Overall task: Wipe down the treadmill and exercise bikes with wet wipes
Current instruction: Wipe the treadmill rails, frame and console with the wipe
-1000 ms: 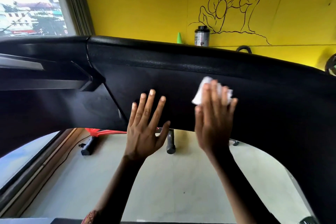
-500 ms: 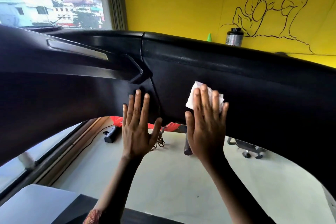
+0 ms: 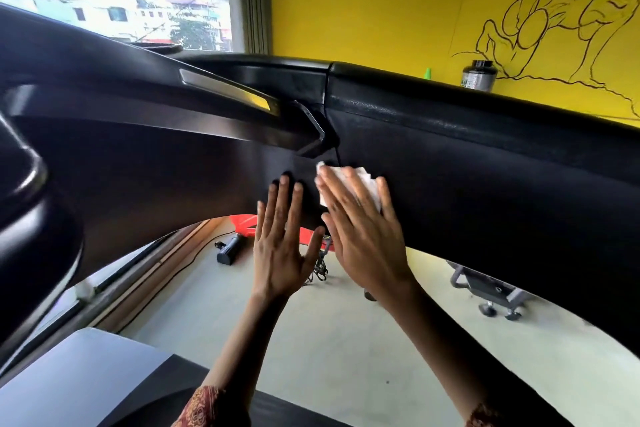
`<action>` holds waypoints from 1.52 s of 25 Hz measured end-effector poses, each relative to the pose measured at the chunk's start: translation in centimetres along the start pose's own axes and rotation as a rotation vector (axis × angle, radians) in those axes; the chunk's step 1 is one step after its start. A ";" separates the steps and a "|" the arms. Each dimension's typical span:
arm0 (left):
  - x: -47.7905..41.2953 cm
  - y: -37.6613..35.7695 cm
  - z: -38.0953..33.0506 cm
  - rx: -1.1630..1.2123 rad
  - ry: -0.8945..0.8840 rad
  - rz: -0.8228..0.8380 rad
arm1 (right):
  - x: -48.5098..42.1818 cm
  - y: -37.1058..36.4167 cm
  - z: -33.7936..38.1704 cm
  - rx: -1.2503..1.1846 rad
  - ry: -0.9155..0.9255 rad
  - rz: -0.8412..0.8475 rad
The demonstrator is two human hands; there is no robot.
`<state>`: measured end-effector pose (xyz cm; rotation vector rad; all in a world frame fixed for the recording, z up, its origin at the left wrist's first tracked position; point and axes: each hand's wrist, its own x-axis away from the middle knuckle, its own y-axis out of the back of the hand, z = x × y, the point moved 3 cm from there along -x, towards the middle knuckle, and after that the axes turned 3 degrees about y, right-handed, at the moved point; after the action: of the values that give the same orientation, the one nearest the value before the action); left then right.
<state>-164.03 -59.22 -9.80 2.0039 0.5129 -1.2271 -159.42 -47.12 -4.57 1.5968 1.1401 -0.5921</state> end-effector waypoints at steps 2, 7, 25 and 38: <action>0.1 -0.1 0.1 0.009 -0.017 0.007 | -1.1 -0.1 0.1 0.001 0.111 0.009; 0.1 -0.3 -1.2 -0.005 -0.042 -0.016 | 0.9 1.7 -3.9 0.026 -0.196 -0.111; -3.6 -3.5 -12.3 0.054 -0.369 -0.076 | 10.8 5.1 -12.9 0.165 -0.650 -0.186; -3.8 -5.2 -18.3 0.133 -0.479 -0.096 | 13.5 6.3 -15.2 0.022 -0.560 -0.168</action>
<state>-158.29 -41.92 -3.08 1.7169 0.2970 -1.7732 -150.62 -28.03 -7.65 1.2420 0.8443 -1.0850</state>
